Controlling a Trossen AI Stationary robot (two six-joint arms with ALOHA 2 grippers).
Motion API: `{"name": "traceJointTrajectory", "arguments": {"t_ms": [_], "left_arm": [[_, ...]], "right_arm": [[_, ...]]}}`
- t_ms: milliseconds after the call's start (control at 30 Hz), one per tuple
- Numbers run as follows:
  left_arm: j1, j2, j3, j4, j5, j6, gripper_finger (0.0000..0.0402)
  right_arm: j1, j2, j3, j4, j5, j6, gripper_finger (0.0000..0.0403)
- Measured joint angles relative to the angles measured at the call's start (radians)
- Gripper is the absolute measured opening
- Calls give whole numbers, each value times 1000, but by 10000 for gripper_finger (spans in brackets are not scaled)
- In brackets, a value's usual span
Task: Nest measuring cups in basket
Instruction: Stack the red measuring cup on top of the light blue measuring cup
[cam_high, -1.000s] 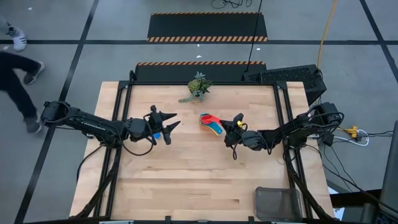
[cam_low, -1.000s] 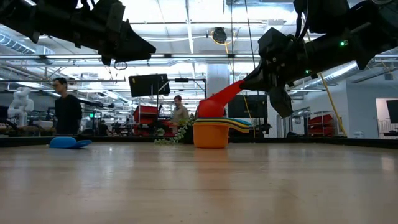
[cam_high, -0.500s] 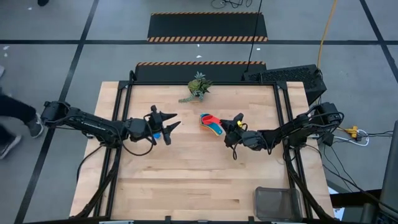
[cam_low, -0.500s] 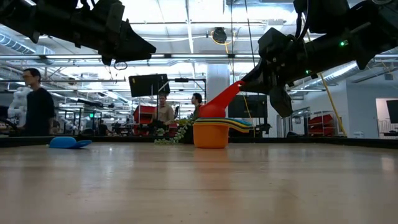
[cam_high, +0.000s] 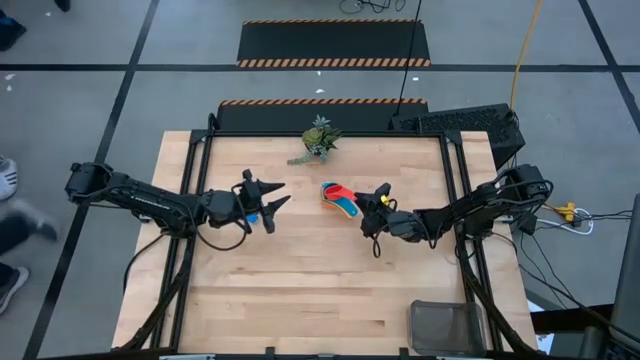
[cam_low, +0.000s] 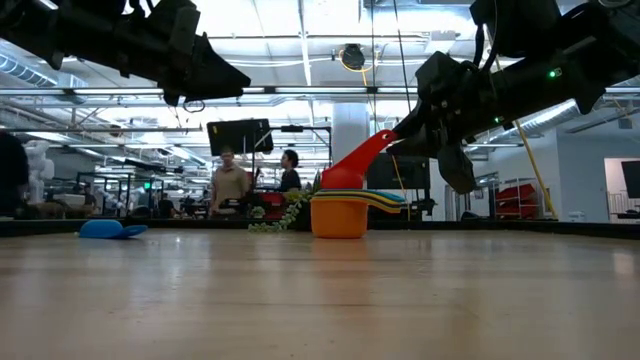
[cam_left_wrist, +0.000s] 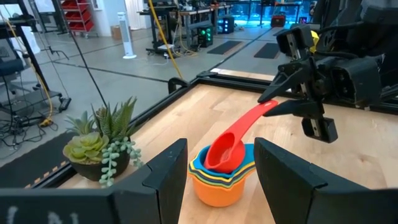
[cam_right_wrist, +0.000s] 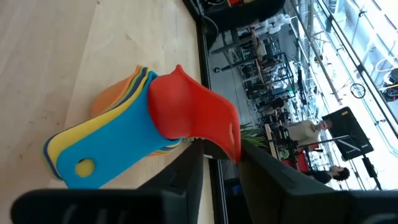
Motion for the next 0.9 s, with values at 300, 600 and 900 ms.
{"name": "traceJointTrajectory", "arguments": {"t_ms": [300, 600, 900], "left_arm": [[0, 0, 0, -8, 0, 0, 186], [0, 0, 0, -9, 0, 0, 186], [0, 0, 0, -10, 0, 0, 186]], "right_arm": [[23, 0, 0, 0, 0, -3, 51], [27, 0, 0, 1, 0, -2, 4], [52, -1, 0, -27, 1, -26, 11]]}}
